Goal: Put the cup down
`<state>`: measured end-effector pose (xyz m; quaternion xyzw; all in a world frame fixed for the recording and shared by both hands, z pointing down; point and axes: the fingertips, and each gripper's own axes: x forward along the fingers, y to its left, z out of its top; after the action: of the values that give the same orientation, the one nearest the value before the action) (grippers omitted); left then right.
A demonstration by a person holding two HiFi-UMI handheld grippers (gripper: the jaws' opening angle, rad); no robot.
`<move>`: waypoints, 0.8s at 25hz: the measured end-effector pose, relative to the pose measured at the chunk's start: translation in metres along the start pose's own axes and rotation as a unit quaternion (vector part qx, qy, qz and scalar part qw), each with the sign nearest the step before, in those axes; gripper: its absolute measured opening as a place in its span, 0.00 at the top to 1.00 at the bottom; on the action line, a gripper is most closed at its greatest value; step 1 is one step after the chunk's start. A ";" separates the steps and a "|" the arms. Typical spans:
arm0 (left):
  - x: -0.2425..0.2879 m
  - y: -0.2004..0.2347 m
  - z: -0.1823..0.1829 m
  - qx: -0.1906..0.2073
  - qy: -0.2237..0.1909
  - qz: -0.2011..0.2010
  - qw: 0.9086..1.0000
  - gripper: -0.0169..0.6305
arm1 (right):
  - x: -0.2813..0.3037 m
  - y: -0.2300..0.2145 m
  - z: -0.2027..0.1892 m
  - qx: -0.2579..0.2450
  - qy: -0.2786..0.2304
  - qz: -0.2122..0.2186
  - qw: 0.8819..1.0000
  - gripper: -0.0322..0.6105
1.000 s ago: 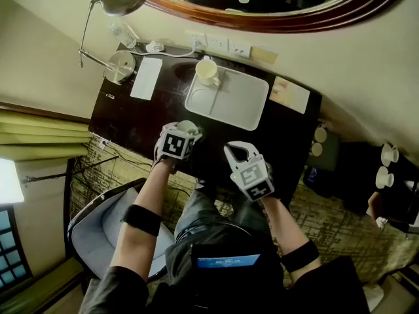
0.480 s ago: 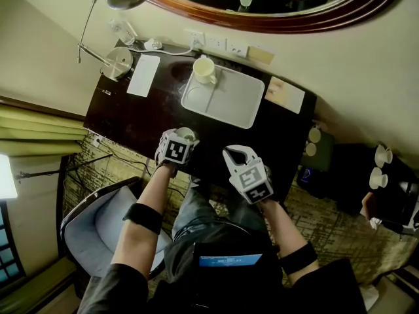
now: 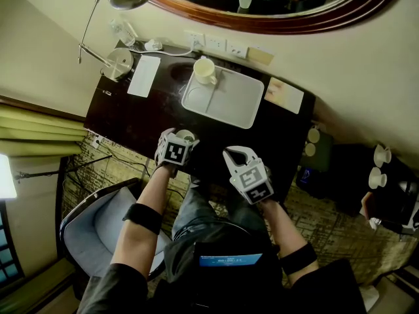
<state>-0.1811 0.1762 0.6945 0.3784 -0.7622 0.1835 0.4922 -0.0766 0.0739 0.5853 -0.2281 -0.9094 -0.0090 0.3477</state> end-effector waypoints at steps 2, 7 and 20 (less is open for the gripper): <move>-0.006 0.002 0.001 0.000 -0.003 0.003 1.000 0.31 | 0.000 0.000 0.001 -0.004 0.000 -0.003 1.000 0.91; -0.037 0.000 0.012 -0.006 -0.034 0.012 0.999 0.31 | -0.003 0.001 0.004 0.000 -0.002 0.002 1.000 0.91; -0.159 -0.046 0.043 -0.028 -0.191 0.009 0.981 0.61 | -0.014 -0.004 0.020 -0.006 -0.030 0.012 0.999 0.91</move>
<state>-0.1357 0.1812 0.5297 0.3859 -0.8501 0.0910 0.3465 -0.0813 0.0678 0.5618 -0.2415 -0.9164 -0.0029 0.3190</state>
